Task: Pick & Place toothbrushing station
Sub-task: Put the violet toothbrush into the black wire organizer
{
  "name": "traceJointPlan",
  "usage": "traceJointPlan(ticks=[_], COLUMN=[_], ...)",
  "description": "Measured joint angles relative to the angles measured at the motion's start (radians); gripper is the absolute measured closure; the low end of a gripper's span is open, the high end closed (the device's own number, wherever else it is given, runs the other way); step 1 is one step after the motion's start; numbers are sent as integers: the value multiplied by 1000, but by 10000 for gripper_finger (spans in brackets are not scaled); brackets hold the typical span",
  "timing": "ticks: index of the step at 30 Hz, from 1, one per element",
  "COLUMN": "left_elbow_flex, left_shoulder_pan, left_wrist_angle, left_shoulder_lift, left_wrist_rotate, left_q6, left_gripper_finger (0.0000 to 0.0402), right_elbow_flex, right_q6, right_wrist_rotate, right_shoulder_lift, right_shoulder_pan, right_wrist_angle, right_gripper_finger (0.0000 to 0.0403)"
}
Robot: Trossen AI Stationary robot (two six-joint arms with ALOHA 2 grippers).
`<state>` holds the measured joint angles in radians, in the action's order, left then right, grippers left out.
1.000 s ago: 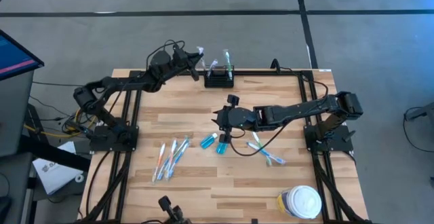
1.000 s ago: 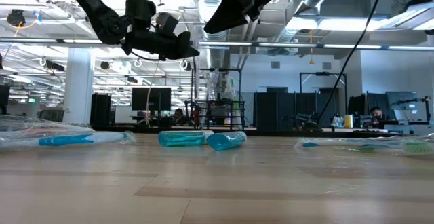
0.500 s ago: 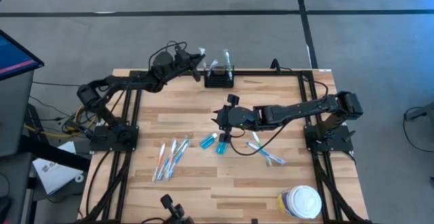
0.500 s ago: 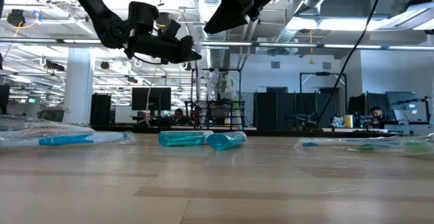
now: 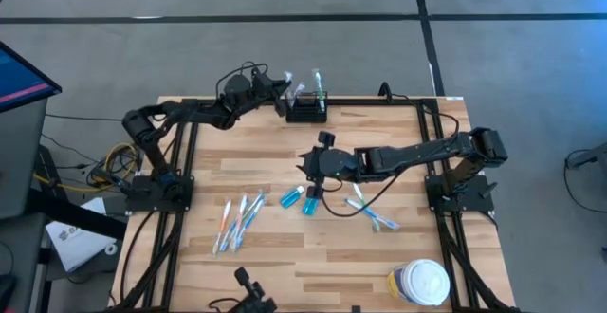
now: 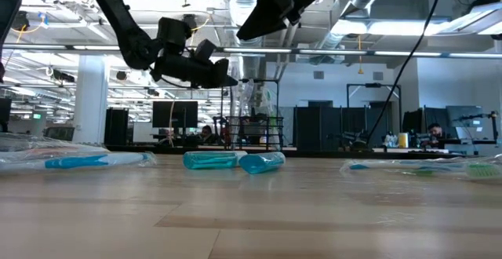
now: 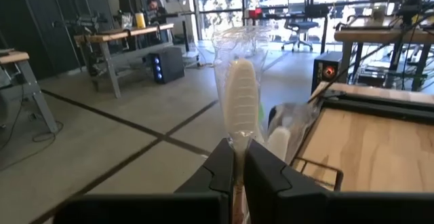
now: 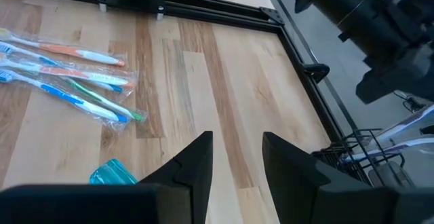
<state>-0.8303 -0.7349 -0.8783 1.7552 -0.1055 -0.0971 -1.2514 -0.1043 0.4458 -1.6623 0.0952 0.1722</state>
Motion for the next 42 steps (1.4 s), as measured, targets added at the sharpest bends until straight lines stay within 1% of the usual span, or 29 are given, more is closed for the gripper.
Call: traceJointPlan(ticks=[8, 15, 20, 29, 35, 39, 42], left_elbow_flex=[0, 0, -1, -1, -1, -1, -1], left_shoulder_pan=[-9, -30, -31, -30, -29, -30, -29], left_wrist_angle=[-18, -69, -84, -82, -80, -64, -6], left_shoulder_lift=[57, 110, 114, 114, 112, 77, 36], left_wrist_rotate=[0, 0, 0, 0, 0, 0, 0], left_q6=[10, 57, 55, 52, 68, 81, 79], left_gripper_finger=[396, 393, 391, 347, 325, 317, 314], right_elbow_flex=[0, 0, 0, 0, 0, 0, 0], right_q6=[0, 0, 0, 0, 1, 9, 9], right_wrist_rotate=[-1, -3, -3, -3, -3, -3, -3], right_shoulder_lift=[0, 0, 0, 0, 0, 0, 0], right_shoulder_pan=[-13, -12, -13, -13, -13, -13, -13], right_wrist_angle=[0, 0, 0, 0, 0, 1, 3], right_gripper_finger=[284, 284, 284, 284, 284, 284, 284])
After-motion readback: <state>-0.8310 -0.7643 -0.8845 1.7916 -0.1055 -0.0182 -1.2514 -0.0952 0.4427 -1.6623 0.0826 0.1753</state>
